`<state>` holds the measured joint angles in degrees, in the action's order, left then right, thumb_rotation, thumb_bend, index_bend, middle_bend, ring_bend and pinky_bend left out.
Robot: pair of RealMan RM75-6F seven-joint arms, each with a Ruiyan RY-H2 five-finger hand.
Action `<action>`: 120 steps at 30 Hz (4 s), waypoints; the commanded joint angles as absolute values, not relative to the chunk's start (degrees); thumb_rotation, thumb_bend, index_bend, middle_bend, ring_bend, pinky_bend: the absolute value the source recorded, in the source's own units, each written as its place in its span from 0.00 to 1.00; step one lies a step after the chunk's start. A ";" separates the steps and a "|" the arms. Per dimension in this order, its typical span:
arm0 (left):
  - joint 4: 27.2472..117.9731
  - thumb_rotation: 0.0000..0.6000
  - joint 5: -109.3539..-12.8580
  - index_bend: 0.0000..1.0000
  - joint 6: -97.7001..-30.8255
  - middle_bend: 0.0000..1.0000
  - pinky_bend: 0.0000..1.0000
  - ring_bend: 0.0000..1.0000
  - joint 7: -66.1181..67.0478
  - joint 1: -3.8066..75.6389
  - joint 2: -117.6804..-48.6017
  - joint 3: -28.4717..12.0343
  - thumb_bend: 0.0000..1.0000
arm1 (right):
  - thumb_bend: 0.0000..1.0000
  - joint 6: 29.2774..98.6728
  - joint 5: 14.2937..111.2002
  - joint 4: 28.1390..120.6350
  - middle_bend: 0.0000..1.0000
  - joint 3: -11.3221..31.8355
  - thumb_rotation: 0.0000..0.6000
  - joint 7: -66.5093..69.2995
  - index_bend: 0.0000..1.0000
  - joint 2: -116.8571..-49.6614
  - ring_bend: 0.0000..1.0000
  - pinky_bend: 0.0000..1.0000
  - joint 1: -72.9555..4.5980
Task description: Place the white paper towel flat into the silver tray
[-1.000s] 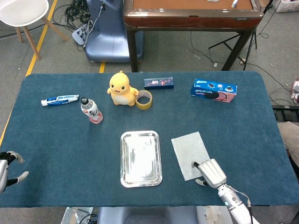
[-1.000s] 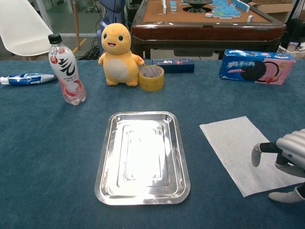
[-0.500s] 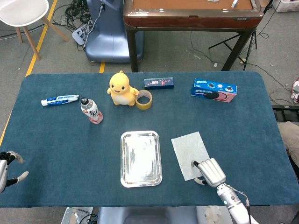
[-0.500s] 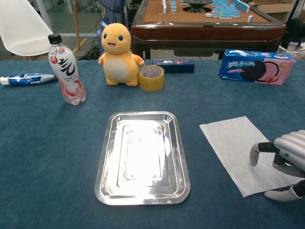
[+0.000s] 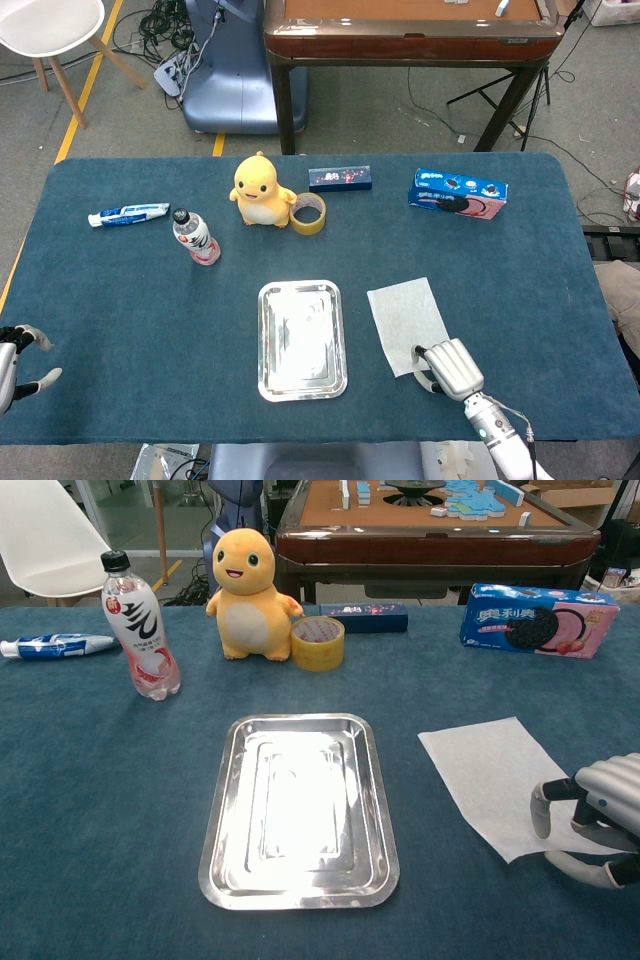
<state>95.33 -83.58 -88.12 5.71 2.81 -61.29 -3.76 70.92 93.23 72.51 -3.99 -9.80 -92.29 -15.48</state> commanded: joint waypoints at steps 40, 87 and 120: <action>95.99 1.00 -83.61 0.55 -89.23 0.48 0.68 0.38 5.43 2.30 -60.42 -4.16 0.07 | 0.47 73.39 89.07 80.29 1.00 6.07 1.00 -25.25 0.58 -94.99 1.00 1.00 -21.19; 96.48 1.00 -83.92 0.55 -89.81 0.48 0.68 0.38 4.86 1.87 -59.04 -4.28 0.07 | 0.47 64.15 92.69 80.05 1.00 8.51 1.00 -25.24 0.63 -103.34 1.00 1.00 -39.89; 96.91 1.00 -84.33 0.55 -89.85 0.48 0.68 0.38 4.42 1.81 -58.74 -4.14 0.07 | 0.48 69.24 78.75 93.58 1.00 8.15 1.00 -52.64 0.63 -107.55 1.00 1.00 -34.06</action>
<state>96.92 -84.33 -89.85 4.41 1.80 -58.74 -4.14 69.01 79.02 93.33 8.08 -52.27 -107.46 -34.20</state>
